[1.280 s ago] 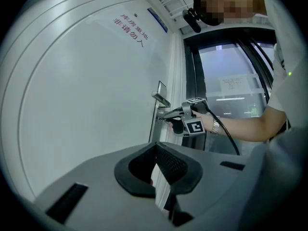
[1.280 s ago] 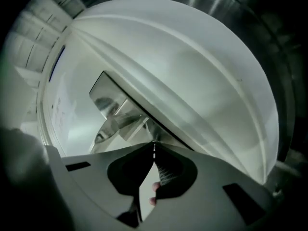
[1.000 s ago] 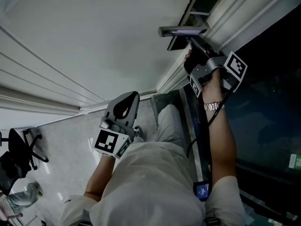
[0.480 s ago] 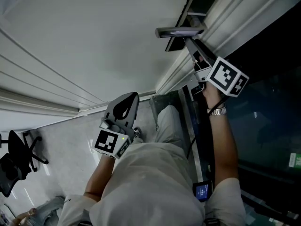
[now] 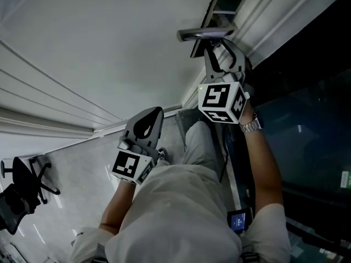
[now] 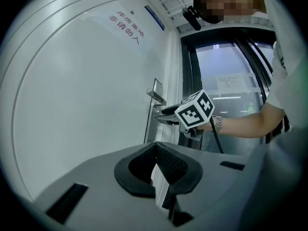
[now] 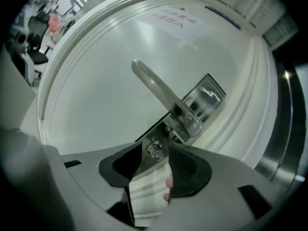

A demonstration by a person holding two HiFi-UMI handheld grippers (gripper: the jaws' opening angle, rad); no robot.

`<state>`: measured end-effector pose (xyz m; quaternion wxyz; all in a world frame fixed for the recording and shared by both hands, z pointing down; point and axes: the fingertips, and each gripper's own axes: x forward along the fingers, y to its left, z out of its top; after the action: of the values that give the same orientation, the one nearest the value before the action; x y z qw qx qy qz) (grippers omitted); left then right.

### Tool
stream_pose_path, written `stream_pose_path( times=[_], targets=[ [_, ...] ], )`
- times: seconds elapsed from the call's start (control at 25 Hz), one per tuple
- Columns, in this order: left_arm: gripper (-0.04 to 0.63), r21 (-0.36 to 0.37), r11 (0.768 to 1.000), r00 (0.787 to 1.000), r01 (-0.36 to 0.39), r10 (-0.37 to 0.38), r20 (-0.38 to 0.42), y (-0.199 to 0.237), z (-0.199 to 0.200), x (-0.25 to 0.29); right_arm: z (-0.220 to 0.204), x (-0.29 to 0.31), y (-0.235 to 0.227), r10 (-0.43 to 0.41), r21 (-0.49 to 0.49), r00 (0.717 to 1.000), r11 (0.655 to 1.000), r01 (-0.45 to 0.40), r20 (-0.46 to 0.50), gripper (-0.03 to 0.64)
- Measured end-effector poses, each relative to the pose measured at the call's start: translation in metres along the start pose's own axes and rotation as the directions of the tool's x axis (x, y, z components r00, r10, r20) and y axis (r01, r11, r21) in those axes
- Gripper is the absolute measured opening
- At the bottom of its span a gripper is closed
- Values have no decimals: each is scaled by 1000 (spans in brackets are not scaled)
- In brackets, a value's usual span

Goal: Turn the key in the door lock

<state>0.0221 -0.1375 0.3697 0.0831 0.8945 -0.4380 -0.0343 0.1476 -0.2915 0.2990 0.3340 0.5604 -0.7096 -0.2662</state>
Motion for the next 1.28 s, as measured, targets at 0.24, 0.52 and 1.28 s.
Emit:
stream_pose_path(
  times=[0.24, 0.52, 1.28],
  targets=[
    [3, -2, 1000, 1000, -1, 1, -5, 6, -1, -3, -6, 11, -3, -98, -231, 994, 969, 83, -52, 167],
    [4, -13, 1000, 1000, -5, 5, 2, 11, 0, -5, -8, 16, 2, -89, -222, 994, 972, 73, -64, 53],
    [3, -18, 1000, 1000, -21, 21, -2, 17, -2, -9, -15, 17, -16, 168, 812, 982, 560, -164, 82, 14]
  ],
)
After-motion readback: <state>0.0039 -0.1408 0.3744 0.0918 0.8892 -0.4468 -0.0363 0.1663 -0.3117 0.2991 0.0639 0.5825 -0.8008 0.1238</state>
